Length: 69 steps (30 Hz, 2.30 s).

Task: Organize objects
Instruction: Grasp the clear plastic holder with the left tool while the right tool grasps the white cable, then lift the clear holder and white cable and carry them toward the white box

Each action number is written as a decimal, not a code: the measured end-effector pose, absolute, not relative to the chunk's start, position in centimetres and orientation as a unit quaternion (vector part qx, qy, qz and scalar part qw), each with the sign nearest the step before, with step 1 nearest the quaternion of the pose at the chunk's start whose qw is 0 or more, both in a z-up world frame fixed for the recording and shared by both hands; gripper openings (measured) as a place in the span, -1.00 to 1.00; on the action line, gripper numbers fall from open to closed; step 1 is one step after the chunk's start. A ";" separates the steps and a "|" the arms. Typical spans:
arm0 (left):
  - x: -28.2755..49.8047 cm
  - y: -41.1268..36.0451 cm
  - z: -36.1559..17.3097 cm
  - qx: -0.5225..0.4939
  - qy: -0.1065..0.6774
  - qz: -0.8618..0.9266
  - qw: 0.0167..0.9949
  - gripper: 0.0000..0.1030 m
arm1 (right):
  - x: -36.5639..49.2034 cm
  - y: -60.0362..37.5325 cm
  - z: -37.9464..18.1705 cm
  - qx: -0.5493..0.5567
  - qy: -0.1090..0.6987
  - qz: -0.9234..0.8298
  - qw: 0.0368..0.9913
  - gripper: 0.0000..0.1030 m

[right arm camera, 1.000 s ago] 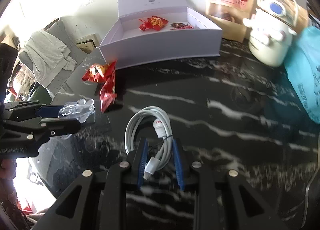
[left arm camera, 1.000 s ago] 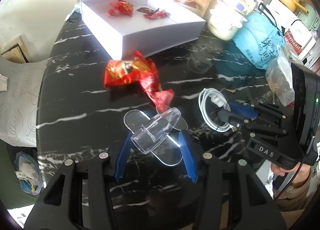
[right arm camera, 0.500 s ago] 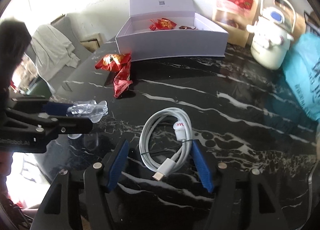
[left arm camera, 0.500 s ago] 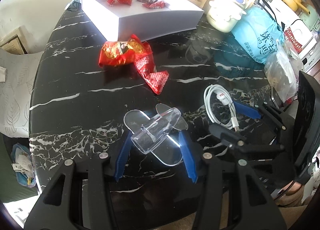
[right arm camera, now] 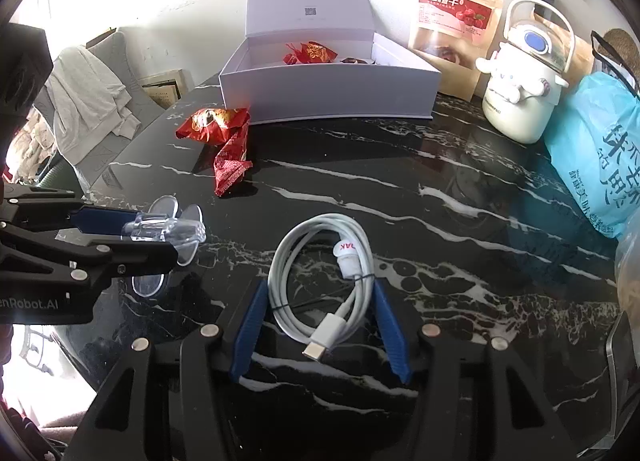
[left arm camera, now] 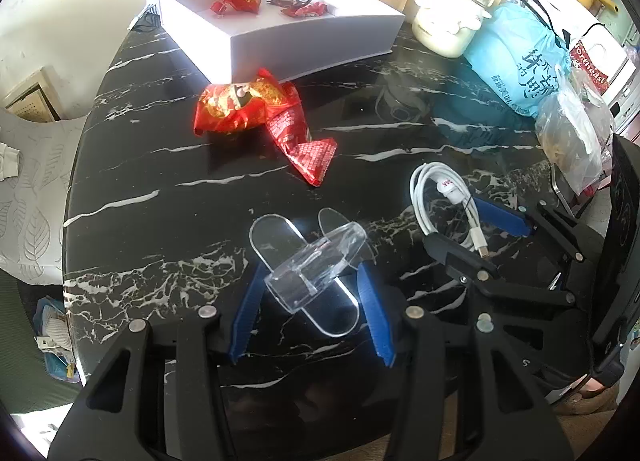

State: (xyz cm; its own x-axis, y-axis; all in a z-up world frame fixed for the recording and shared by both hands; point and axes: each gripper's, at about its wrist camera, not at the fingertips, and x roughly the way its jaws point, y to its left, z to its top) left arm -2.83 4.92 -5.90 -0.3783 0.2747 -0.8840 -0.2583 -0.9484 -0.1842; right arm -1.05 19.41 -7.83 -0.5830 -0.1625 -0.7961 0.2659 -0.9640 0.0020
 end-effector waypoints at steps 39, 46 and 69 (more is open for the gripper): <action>-2.3 7.8 -5.9 -0.495 0.045 0.847 0.188 -0.47 | -0.6 20.3 -7.7 0.444 0.044 -0.886 0.127 0.03; -2.0 8.1 -4.9 -0.484 0.047 0.852 0.193 -0.51 | -0.6 20.9 -7.5 0.445 0.028 -0.886 0.127 0.03; -1.7 6.8 -4.1 -0.475 0.008 0.860 0.188 -0.56 | 0.2 21.2 -6.4 0.430 0.014 -0.892 0.137 0.03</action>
State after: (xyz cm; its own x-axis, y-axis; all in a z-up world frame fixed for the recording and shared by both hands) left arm -1.69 6.78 -4.15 -0.4788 0.3157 -0.8192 -0.3302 -0.9294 -0.1651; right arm 0.20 21.24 -6.39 -0.5929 -0.2317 -0.7713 0.2557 -0.9623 0.0925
